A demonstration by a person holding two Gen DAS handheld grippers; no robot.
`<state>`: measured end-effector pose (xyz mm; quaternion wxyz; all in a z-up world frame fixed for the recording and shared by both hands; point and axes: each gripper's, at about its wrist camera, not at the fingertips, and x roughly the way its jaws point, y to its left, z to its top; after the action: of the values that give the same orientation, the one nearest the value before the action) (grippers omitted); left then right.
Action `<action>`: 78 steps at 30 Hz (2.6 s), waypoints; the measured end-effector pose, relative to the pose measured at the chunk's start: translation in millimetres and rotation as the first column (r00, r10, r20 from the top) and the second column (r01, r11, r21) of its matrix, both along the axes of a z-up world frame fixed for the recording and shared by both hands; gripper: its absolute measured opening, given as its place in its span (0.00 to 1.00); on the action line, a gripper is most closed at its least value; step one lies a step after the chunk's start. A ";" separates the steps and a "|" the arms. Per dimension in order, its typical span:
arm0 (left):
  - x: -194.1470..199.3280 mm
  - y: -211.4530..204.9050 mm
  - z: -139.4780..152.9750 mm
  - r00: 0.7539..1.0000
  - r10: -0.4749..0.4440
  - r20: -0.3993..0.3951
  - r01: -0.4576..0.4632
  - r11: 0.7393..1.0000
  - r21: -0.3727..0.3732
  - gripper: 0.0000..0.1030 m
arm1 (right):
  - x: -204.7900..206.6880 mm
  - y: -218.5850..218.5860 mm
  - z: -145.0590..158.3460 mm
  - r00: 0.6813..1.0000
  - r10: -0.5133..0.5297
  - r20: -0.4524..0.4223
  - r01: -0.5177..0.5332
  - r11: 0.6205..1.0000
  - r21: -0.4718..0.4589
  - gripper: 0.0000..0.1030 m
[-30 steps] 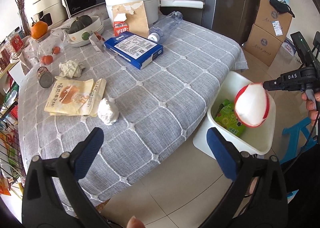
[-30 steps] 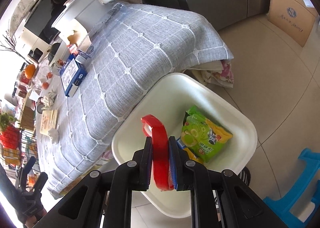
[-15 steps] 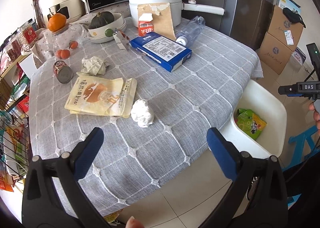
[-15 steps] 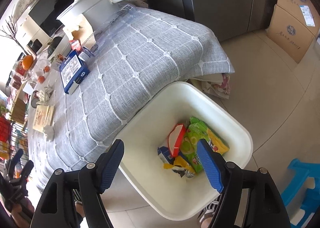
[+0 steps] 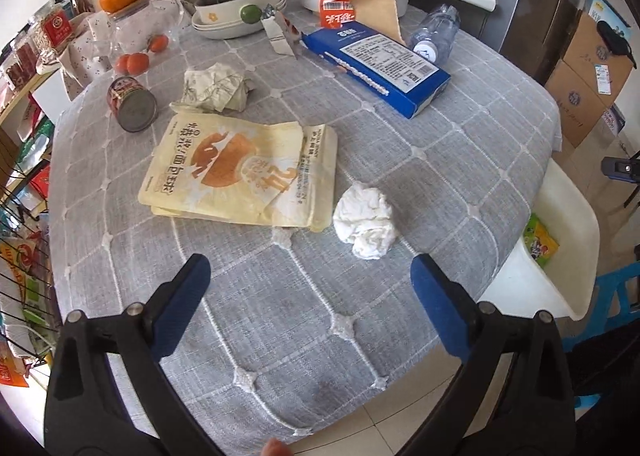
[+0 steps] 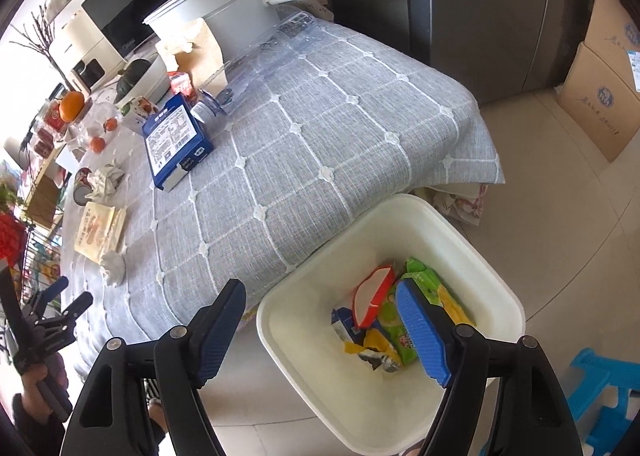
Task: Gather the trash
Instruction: 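Grasp the crumpled white tissue with the left tool, then grasp the bread bag with the right tool while the left tool holds the tissue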
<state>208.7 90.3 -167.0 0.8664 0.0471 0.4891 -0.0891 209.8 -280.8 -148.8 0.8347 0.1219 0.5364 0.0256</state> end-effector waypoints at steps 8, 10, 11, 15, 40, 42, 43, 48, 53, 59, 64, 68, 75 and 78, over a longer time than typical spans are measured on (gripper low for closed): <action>21.1 -33.2 -23.7 0.995 -0.064 -0.081 0.059 0.996 -0.063 0.63 | 14.2 26.9 10.5 0.997 0.077 0.020 -0.077 0.996 -0.036 0.77; 27.2 -35.7 -27.8 0.995 -0.052 -0.088 0.047 0.997 -0.056 0.53 | 15.2 31.9 11.9 0.995 0.093 0.023 -0.092 0.995 -0.045 0.77; 29.2 -36.6 -29.1 0.995 -0.040 -0.088 0.036 0.998 -0.047 0.49 | 15.3 34.1 12.2 0.995 0.100 0.022 -0.099 0.994 -0.050 0.77; 30.6 -30.5 -26.0 0.997 0.010 -0.081 -0.016 0.997 -0.073 0.31 | 16.2 41.9 13.3 0.993 0.113 0.023 -0.112 0.991 -0.067 0.77; -43.5 121.3 35.6 0.970 0.243 0.020 -0.233 0.948 -0.216 0.30 | 71.4 291.4 -40.0 0.947 0.306 0.100 -0.311 0.950 0.041 0.77; -43.8 124.1 35.5 0.969 0.247 0.015 -0.237 0.944 -0.229 0.30 | 78.0 300.3 -46.6 0.952 0.285 0.115 -0.293 0.955 0.054 0.77; -44.5 124.4 35.7 0.969 0.247 0.013 -0.237 0.943 -0.234 0.30 | 80.6 305.0 -50.1 0.954 0.275 0.123 -0.283 0.957 0.058 0.76; -44.9 122.1 37.8 0.972 0.232 0.023 -0.221 0.948 -0.228 0.30 | 78.7 328.2 -61.9 0.949 0.256 0.185 -0.253 0.967 -0.043 0.70; -46.2 125.2 37.0 0.974 0.226 0.026 -0.215 0.952 -0.217 0.30 | 68.4 349.3 -66.2 0.920 0.304 0.247 -0.259 0.945 -0.197 0.51; -48.4 126.9 33.4 0.972 0.235 0.015 -0.227 0.951 -0.211 0.30 | 66.9 345.3 -63.2 0.910 0.330 0.251 -0.296 0.941 -0.165 0.17; -49.1 122.8 36.3 0.973 0.230 0.024 -0.220 0.953 -0.211 0.30 | 65.2 339.6 -50.6 0.909 0.347 0.229 -0.330 0.938 -0.109 0.09; -48.0 116.8 39.4 0.975 0.220 0.031 -0.208 0.954 -0.215 0.30 | 60.3 321.2 -33.8 0.910 0.346 0.229 -0.338 0.938 -0.073 0.09; -45.0 89.9 44.9 0.984 0.175 0.046 -0.161 0.964 -0.209 0.30 | 51.5 265.4 2.8 0.913 0.326 0.244 -0.318 0.945 -0.071 0.09; -43.0 74.3 48.0 0.988 0.147 0.054 -0.133 0.969 -0.208 0.30 | 45.5 238.4 16.8 0.910 0.324 0.259 -0.312 0.946 -0.085 0.08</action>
<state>165.7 164.6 -119.0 0.8872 -0.0735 0.4492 -0.0756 255.3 -42.4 -132.0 0.8868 0.0107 0.4311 0.1662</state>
